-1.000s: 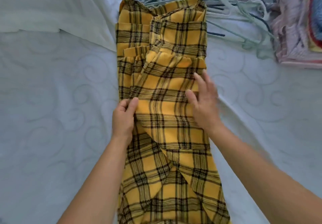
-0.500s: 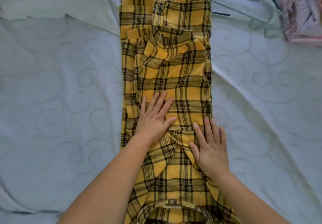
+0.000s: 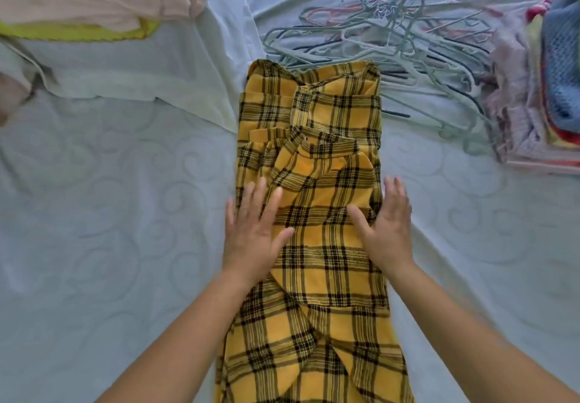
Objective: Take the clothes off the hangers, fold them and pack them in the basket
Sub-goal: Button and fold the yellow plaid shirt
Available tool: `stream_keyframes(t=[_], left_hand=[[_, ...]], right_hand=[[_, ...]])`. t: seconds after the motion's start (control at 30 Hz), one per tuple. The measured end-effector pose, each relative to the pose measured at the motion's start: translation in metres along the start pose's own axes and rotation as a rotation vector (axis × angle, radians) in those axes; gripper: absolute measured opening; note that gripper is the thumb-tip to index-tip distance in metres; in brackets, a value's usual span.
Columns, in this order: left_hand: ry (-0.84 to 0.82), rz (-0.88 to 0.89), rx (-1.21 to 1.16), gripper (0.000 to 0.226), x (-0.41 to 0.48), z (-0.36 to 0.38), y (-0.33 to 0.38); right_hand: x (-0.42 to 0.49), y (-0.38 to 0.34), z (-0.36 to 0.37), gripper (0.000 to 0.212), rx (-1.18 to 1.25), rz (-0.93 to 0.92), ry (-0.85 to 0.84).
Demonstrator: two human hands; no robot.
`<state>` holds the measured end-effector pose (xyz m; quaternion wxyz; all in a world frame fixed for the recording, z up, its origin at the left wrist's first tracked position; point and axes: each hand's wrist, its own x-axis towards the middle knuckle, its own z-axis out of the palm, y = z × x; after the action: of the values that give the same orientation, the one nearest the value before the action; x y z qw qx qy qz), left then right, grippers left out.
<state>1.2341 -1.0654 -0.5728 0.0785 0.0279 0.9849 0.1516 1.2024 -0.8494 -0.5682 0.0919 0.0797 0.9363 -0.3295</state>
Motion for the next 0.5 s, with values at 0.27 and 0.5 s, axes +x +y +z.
stream_keyframes(t=[0.27, 0.5], left_hand=[[-0.271, 0.071, 0.373, 0.063, 0.128, 0.015, -0.006], [-0.254, 0.11, 0.253, 0.063, 0.134, 0.04, -0.024]], right_hand=[[0.143, -0.015, 0.024, 0.083, -0.15, 0.132, 0.158], [0.158, 0.013, 0.051, 0.083, -0.34, 0.05, 0.249]])
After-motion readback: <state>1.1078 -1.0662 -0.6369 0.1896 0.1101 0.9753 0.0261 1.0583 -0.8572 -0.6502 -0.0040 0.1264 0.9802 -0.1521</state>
